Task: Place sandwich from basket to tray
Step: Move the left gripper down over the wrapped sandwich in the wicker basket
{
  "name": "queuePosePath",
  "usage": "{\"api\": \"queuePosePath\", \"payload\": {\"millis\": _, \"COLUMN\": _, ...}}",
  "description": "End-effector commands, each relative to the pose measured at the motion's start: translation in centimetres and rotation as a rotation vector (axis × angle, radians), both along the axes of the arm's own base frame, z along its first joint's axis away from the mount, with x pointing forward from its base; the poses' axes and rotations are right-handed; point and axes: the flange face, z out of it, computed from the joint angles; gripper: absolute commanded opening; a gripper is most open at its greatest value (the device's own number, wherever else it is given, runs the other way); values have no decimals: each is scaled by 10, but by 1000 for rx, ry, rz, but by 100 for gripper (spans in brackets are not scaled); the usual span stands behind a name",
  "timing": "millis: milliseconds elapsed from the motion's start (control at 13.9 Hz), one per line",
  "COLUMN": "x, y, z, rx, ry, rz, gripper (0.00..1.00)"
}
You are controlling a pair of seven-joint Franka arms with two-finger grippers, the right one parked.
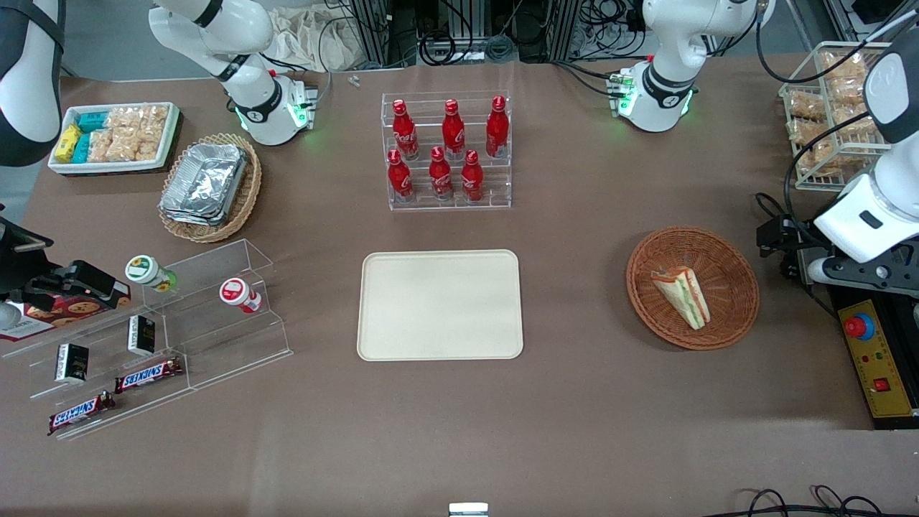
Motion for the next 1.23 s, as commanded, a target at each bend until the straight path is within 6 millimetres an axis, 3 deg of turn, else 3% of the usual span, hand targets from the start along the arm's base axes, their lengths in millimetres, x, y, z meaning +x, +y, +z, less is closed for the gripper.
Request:
{"api": "queuePosePath", "payload": {"millis": 0, "x": 3, "y": 1, "z": -1, "rx": 4, "ry": 27, "rz": 12, "gripper": 100}}
{"api": "queuePosePath", "payload": {"millis": 144, "x": 4, "y": 0, "z": 2, "rx": 4, "ry": 17, "rz": 18, "gripper": 100}}
{"api": "queuePosePath", "payload": {"millis": 288, "x": 7, "y": -5, "z": -10, "rx": 11, "ry": 36, "rz": 73, "gripper": 100}}
{"api": "queuePosePath", "payload": {"millis": 432, "x": 11, "y": -10, "z": -30, "rx": 24, "ry": 55, "rz": 305, "gripper": 100}}
{"api": "queuePosePath", "payload": {"millis": 577, "x": 8, "y": -19, "z": -58, "rx": 25, "ry": 52, "rz": 379, "gripper": 100}}
{"api": "queuePosePath", "payload": {"millis": 1153, "x": -22, "y": -17, "z": -194, "rx": 21, "ry": 17, "rz": 558, "gripper": 100}}
